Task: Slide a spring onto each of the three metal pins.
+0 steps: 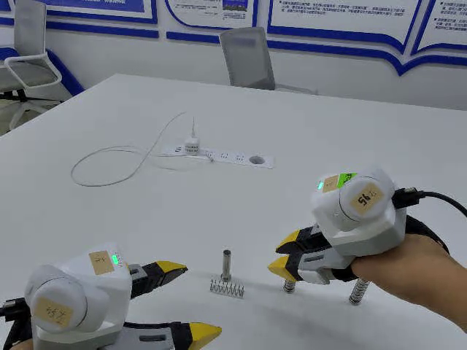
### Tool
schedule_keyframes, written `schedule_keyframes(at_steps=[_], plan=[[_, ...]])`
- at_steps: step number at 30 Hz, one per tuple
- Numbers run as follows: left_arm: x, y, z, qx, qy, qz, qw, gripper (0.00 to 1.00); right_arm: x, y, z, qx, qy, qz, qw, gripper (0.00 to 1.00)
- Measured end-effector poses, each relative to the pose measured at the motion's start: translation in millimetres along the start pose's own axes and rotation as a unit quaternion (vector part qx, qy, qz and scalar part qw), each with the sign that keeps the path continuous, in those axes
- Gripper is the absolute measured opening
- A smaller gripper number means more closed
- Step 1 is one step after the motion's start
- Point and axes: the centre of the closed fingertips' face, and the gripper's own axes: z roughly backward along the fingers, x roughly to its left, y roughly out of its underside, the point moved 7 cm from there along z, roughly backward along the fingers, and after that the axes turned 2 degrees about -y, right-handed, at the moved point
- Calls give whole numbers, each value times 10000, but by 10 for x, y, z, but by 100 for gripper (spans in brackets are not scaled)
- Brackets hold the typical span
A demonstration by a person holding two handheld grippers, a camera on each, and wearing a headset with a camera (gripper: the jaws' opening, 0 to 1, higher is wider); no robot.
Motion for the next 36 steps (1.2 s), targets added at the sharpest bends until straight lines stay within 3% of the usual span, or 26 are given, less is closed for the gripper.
schedule_keyframes(at_steps=[18, 36], plan=[[-5, 24, -3, 59, 13, 19, 10000, 58, 213, 13, -466, 303, -542, 156, 9980, 17], [-1, 54, -7, 88, 36, 52, 9999, 58, 182, 119, -677, 542, -634, 200, 9963, 16]])
